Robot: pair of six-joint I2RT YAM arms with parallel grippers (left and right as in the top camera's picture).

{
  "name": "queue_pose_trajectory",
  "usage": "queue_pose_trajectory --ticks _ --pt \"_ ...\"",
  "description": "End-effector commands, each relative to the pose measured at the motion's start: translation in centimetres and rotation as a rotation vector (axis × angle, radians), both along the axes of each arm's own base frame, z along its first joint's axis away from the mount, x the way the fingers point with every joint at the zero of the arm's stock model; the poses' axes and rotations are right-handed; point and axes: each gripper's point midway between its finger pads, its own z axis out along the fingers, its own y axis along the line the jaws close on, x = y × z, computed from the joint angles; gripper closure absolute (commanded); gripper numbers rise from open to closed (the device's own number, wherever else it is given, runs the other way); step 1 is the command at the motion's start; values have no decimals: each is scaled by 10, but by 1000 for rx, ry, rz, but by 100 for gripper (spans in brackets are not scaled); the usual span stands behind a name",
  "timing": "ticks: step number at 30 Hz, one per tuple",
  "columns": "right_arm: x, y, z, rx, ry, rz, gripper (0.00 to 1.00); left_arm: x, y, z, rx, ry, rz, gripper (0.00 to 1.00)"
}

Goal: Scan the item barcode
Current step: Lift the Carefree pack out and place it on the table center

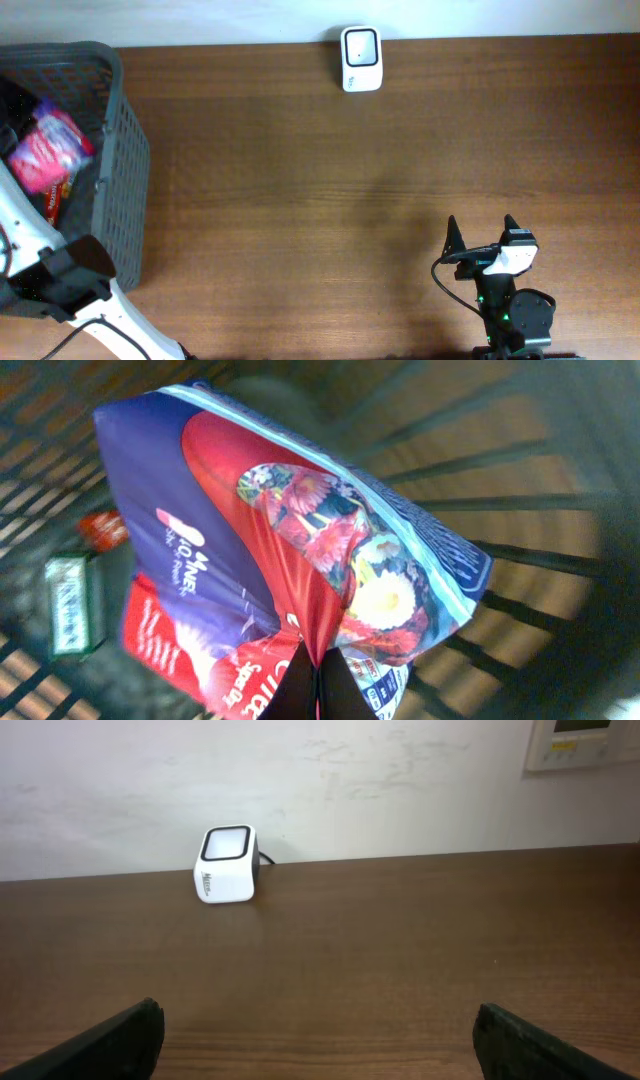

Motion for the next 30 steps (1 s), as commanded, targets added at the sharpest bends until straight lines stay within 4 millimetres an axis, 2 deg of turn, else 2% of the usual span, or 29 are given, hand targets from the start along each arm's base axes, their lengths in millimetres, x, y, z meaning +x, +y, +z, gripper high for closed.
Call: queue_pose_trajectory --ticks 1,3,4,5,6,8,10,12,13,14,15,16,18,22,23,24,25,26,27,29,30 --pt "0 0 -3 0 5 -2 1 -5 -40 96 15 -315 -135 100" --pt "0 0 -3 0 5 -2 1 -22 -63 141 77 -431 -175 100" --pt "0 0 -3 0 5 -3 1 -30 -75 156 98 -471 -196 100" --pt "0 0 -3 0 5 -2 1 -42 -95 176 121 -523 -234 100" --pt "0 0 -3 0 5 -2 1 -49 -114 188 128 -555 -275 100" --pt "0 0 -3 0 5 -2 1 -51 -152 196 111 -584 -374 100" --pt "0 0 -3 0 5 -2 2 -41 -221 188 37 -572 -573 100" --pt "0 0 -3 0 5 -2 1 -33 -270 167 -5 -502 -702 100" --pt "0 0 -3 0 5 -3 1 -27 -297 146 -12 -430 -766 100" --pt "0 0 -3 0 5 -2 1 -20 -332 111 -9 -316 -848 100" --pt "0 0 -3 0 5 -3 2 -18 -355 85 -7 -231 -900 100" --pt "0 0 -3 0 5 -2 1 -17 -369 65 -1 -169 -933 100" --pt "0 0 -3 0 5 -3 2 -18 -402 6 27 18 -1008 100" --pt "0 0 -3 0 5 -3 2 -17 -443 -111 75 296 -1091 100" --pt "0 0 -3 0 5 -2 1 -18 -450 -136 77 346 -1104 100" --pt "0 0 -3 0 5 -2 1 -21 -454 -152 77 384 -1113 98" --pt "0 0 -3 0 5 -3 1 -24 -456 -161 72 413 -1119 85" --pt "0 0 -3 0 5 -3 2 -29 -460 -176 52 460 -1127 41" --pt "0 0 -3 0 5 -2 2 -30 -461 -178 48 466 -1128 5" --pt "0 0 -3 0 5 -2 1 -25 -457 -167 50 443 -1135 1" --pt "0 0 -3 0 5 -2 1 -15 -450 -143 45 395 -1114 1"
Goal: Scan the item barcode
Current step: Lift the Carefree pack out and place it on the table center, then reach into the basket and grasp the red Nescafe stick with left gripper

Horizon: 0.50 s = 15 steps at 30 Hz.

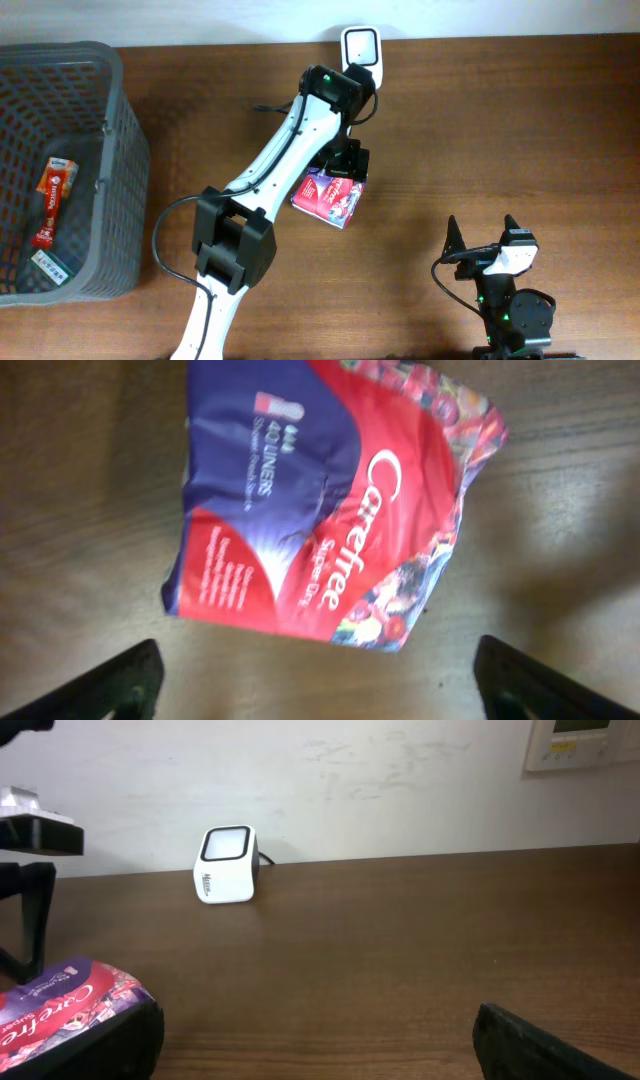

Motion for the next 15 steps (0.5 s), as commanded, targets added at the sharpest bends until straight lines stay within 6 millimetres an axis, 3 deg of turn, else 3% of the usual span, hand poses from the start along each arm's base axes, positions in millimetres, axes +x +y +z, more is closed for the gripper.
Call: queue_pose_trajectory --ticks 1,3,5,7,9,11,12,14,15 --pt "0 0 -3 0 5 -2 2 22 12 57 -73 -103 32 1" --pt "0 0 -3 0 5 -2 1 54 31 137 -223 -325 56 1" --pt "0 0 -3 0 5 -2 1 66 66 198 -279 -504 126 1" --pt "0 0 -3 0 5 -2 1 64 137 265 -287 -704 262 1" --pt "0 0 -3 0 5 -2 1 49 232 307 -151 -862 461 1" --pt "0 0 -3 0 5 -2 2 30 323 322 -40 -926 674 1" --pt "0 0 -3 0 5 -3 1 23 358 319 1 -919 760 1" --pt "0 0 -3 0 5 -3 1 7 422 285 86 -805 921 1" --pt "0 0 -3 0 5 -2 2 4 443 267 108 -750 971 1"
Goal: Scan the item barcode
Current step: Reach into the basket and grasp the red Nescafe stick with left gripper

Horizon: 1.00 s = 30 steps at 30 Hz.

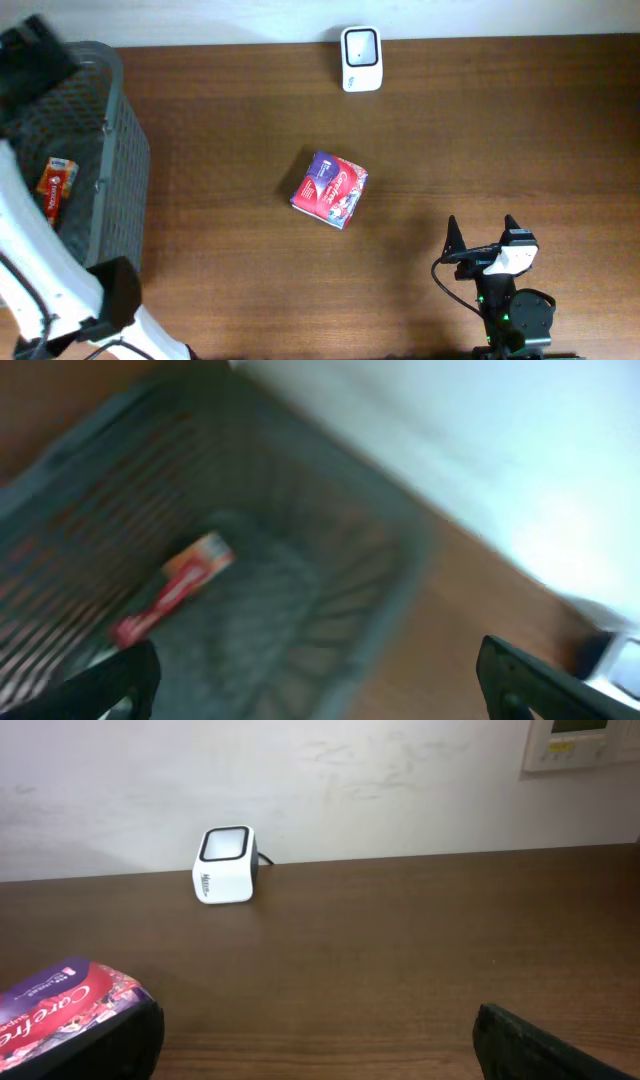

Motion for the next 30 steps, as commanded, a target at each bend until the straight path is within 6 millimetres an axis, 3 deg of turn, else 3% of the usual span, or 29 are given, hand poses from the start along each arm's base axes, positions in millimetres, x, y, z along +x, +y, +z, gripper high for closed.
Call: queue_pose_trajectory --ticks 1,4,6,10,14,18,22,30 --pt "0 0 -3 0 5 0 2 -2 63 -60 -48 168 133 1" --pt "0 0 -3 0 5 0 1 16 90 -107 -19 251 142 1" --pt "0 1 -3 0 5 1 1 26 100 -155 -31 322 152 0" --pt "0 0 -3 0 5 0 1 26 120 -236 46 450 162 2" --pt "0 1 -3 0 5 1 2 34 118 -286 122 498 28 3" --pt "0 0 -3 0 5 0 1 9 137 -313 254 616 113 8" --pt "0 1 -3 0 5 1 1 -9 131 -347 277 704 39 9" --pt "0 1 -3 0 5 1 1 -15 130 -368 299 719 14 27"
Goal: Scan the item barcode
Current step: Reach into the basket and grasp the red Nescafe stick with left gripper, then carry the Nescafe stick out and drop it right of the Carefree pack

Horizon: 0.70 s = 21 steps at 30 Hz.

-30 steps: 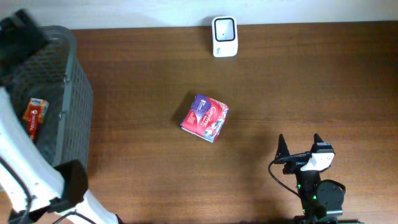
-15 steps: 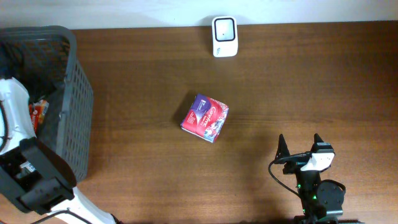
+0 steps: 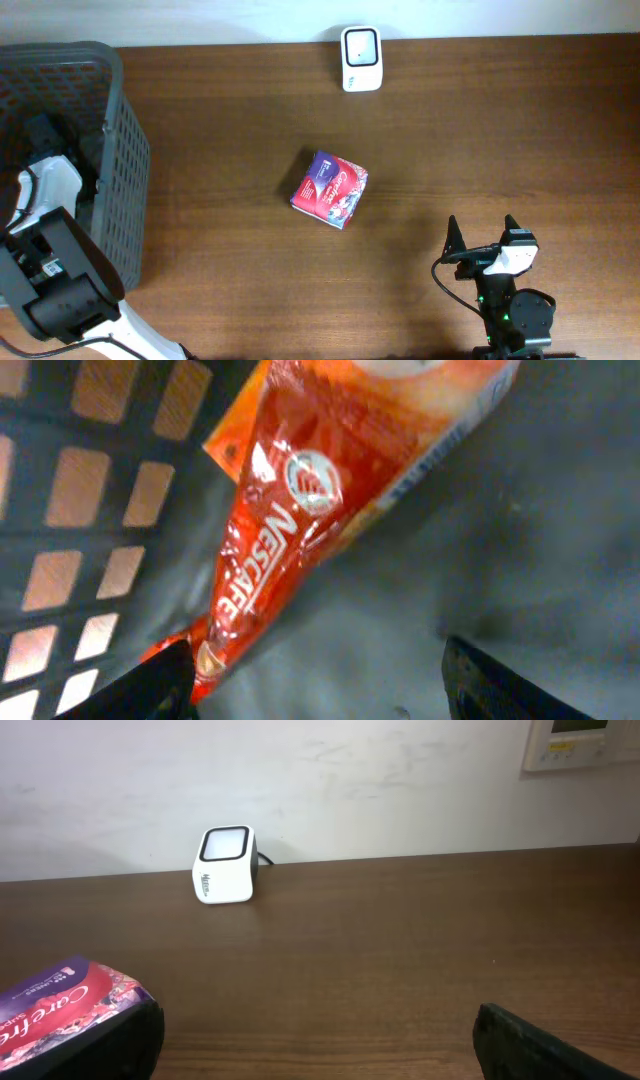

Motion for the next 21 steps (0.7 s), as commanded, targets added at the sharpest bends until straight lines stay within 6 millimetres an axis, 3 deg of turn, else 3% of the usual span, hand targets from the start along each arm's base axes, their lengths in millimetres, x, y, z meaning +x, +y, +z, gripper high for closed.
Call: queue_pose_trajectory --ticks 1,4,7,9,13,15,19,21 --pt "0 0 -3 -1 5 0 2 2 4 1 33 6 -38 29" --pt "0 0 -3 -1 5 0 2 7 17 11 104 -21 -19 27" --pt "0 0 -3 -1 5 0 1 24 12 5 41 -103 -72 25" --pt "0 0 -3 -1 5 0 1 19 24 4 95 -106 -40 26" --pt "0 0 -3 -1 5 0 1 21 24 -21 -34 -157 -56 28" --pt "0 0 -3 -1 5 0 1 18 24 -28 -43 -143 -51 40" --pt "0 0 -3 -1 5 0 1 13 21 -35 -61 -116 -49 98" --pt "0 0 -3 -1 5 0 1 16 16 -28 -59 -121 -60 100"
